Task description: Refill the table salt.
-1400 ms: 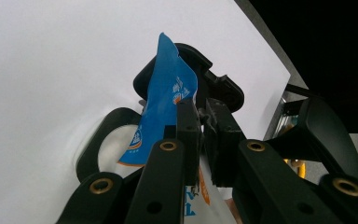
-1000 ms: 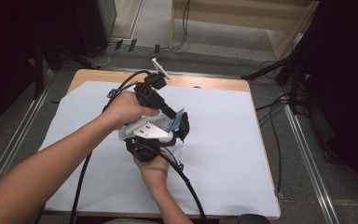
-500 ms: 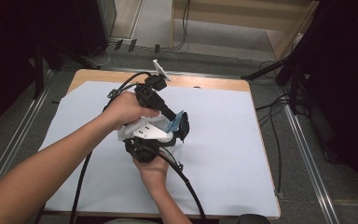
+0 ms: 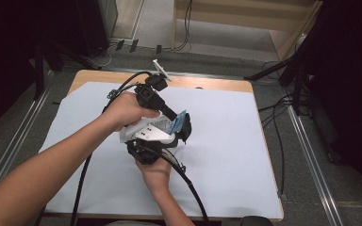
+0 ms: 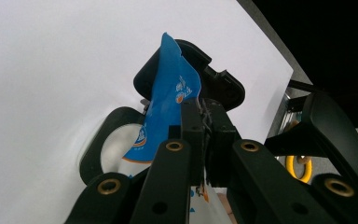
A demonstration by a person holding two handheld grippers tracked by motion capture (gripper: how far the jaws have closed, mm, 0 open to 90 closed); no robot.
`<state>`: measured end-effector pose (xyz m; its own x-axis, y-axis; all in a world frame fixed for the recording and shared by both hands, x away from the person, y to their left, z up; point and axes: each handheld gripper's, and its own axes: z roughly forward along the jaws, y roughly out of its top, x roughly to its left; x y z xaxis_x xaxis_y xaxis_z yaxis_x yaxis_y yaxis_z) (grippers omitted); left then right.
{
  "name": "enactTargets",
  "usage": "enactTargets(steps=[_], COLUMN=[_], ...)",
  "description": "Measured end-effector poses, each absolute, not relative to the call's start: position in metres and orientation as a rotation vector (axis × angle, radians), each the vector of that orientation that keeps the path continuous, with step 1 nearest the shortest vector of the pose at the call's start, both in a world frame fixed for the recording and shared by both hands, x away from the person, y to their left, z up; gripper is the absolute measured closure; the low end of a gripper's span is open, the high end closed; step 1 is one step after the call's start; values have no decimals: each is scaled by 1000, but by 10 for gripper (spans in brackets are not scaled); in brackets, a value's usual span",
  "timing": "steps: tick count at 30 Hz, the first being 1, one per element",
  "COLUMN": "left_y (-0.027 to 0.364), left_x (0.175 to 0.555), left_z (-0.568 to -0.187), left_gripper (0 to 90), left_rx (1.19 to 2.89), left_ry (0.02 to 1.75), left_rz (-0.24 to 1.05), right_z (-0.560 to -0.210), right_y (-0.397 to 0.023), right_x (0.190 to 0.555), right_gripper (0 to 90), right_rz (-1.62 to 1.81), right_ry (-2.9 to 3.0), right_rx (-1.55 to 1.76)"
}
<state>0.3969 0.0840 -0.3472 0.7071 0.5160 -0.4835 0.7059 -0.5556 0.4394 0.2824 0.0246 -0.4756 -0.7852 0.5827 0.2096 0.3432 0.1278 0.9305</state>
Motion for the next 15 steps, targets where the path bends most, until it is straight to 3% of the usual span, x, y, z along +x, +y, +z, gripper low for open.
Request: enactTargets(steps=[6,15], left_y=[89,100], left_x=[394,392], left_z=[-343,-342], left_gripper=[900,900], left_rx=[2270,2237], left_ry=[901,891], left_rz=[-378,-361], right_z=[-480,-489], right_y=[19,9], right_x=[282,283], right_gripper=[771,744], right_rz=[1661,1570], right_ry=[2238,2279], right_rx=[914,922])
